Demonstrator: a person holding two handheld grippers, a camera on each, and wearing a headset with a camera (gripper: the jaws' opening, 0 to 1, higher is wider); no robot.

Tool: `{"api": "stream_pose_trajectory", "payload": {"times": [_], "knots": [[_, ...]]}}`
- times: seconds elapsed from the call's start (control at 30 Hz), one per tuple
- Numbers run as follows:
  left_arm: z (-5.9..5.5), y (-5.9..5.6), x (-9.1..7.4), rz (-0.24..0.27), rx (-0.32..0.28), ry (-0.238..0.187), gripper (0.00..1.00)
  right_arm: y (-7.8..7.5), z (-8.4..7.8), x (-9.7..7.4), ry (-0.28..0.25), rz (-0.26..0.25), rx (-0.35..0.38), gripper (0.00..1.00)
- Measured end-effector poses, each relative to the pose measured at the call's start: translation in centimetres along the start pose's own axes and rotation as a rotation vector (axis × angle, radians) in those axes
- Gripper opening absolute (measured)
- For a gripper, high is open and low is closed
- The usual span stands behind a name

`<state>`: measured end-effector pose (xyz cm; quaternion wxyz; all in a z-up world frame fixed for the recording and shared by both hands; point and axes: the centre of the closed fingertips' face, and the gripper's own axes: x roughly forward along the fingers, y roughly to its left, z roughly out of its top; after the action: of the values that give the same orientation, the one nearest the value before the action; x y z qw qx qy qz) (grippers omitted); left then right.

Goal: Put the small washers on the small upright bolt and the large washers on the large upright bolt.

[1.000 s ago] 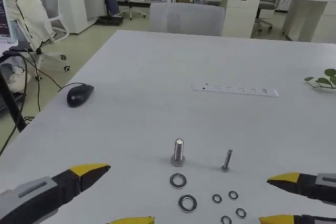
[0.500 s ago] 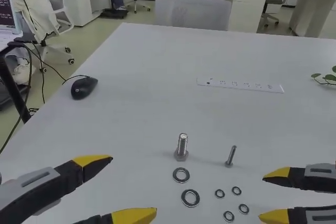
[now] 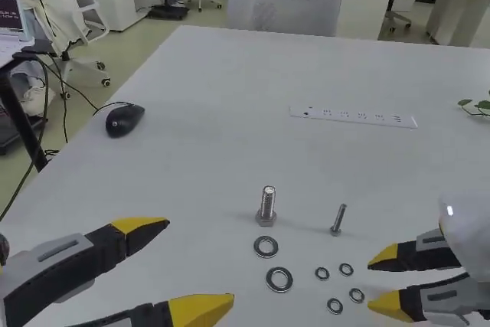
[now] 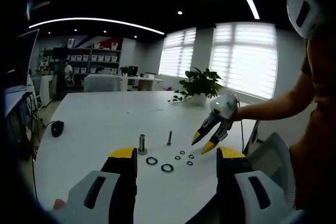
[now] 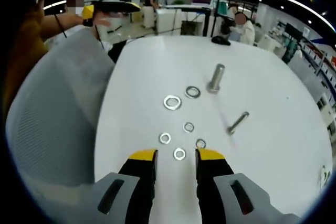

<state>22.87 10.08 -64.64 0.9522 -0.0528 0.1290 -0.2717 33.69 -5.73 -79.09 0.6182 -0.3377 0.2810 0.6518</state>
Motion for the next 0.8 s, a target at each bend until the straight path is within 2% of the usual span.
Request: {"api": "stream_pose_trajectory", "payload": {"times": [0.07, 0.1, 0.23, 0.47, 0.57, 0.7, 0.8], "knots": [[0.0, 0.0, 0.0, 0.0, 0.001, 0.0, 0.6, 0.1, -0.5, 0.3, 0.044, 0.016, -0.027, 0.31], [0.0, 0.0, -0.1, 0.0, 0.002, 0.0, 0.6, 0.0, -0.4, 0.5, 0.04, 0.02, -0.025, 0.3], [0.1, -0.1, -0.2, 0.0, 0.003, -0.003, 0.6, 0.1, -1.2, 0.9, 0.106, 0.055, -0.066, 0.28], [0.0, -0.5, -0.5, -0.003, 0.005, -0.003, 0.6, -0.2, -1.4, 1.5, 0.168, 0.089, -0.091, 0.25], [0.0, -0.7, -0.6, -0.006, 0.003, -0.005, 0.6, -0.2, -1.7, 1.9, 0.21, 0.112, -0.103, 0.25], [0.0, -0.8, -0.9, -0.004, 0.003, -0.008, 0.6, -0.3, -1.5, 2.3, 0.228, 0.13, -0.106, 0.25], [0.0, -0.8, -1.0, 0.001, 0.001, -0.01, 0.6, -0.4, -1.7, 2.5, 0.263, 0.142, -0.125, 0.25]]}}
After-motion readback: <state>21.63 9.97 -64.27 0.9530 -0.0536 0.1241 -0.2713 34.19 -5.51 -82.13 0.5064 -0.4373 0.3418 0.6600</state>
